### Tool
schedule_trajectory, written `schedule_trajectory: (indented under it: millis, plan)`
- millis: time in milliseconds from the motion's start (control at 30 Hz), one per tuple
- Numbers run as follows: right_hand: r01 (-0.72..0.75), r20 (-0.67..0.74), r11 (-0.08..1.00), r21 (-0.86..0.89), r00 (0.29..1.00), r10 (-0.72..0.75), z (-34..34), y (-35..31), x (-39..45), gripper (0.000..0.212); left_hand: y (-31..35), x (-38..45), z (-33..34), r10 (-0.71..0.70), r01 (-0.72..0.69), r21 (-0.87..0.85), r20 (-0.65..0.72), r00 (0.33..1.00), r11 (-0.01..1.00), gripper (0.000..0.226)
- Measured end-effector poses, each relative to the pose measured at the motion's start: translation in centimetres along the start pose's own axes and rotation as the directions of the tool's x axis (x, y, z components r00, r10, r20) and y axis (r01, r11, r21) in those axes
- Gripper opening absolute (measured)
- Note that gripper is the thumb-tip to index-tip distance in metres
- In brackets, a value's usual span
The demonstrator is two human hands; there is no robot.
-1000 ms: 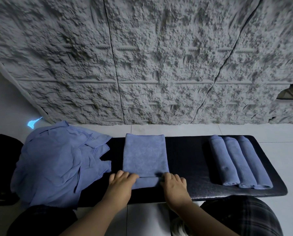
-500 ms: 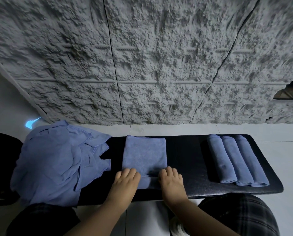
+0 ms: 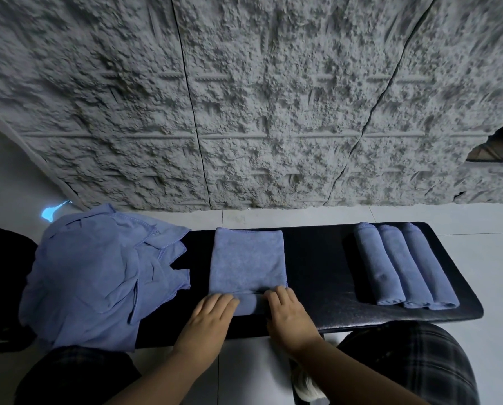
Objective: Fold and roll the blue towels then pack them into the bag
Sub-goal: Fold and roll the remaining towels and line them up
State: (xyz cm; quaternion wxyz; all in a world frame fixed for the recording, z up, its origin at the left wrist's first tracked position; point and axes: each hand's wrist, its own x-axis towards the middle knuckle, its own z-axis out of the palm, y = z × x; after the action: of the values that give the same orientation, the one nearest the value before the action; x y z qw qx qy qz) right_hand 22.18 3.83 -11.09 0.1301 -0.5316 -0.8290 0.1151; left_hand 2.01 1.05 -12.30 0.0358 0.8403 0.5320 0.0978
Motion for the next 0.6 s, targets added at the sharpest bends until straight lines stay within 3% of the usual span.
schedule_trajectory:
  millis: [67,167,367,500,600]
  plan:
    - [0.012,0.074,1.0,-0.005,0.997,-0.012,-0.1,0.1,0.0,0.061,0.0,0.5,-0.6,-0.003,0.006,-0.073,0.046,0.999,0.997,0.082]
    - [0.02,0.121,0.998,-0.065,0.993,-0.012,-0.1,0.2,0.3,0.068,-0.1,1.3,-1.4,-0.026,0.046,-0.157,0.129,0.991,0.987,0.079]
    - [0.033,0.102,0.984,-0.173,0.995,-0.015,0.3,0.0,1.0,0.058,-0.7,2.6,-1.4,-0.135,0.163,-0.192,0.152,0.979,0.968,0.066]
    - [0.006,0.075,0.987,-0.16,0.997,0.006,-0.6,-0.2,1.2,0.06,-0.4,2.7,-1.6,-0.168,0.194,-0.266,0.118,0.979,0.944,0.029]
    - [0.017,0.15,0.99,-0.14,0.989,0.004,-2.0,-0.5,0.9,0.047,-0.1,2.1,-1.4,-0.235,0.262,-0.354,0.119,0.965,0.898,0.021]
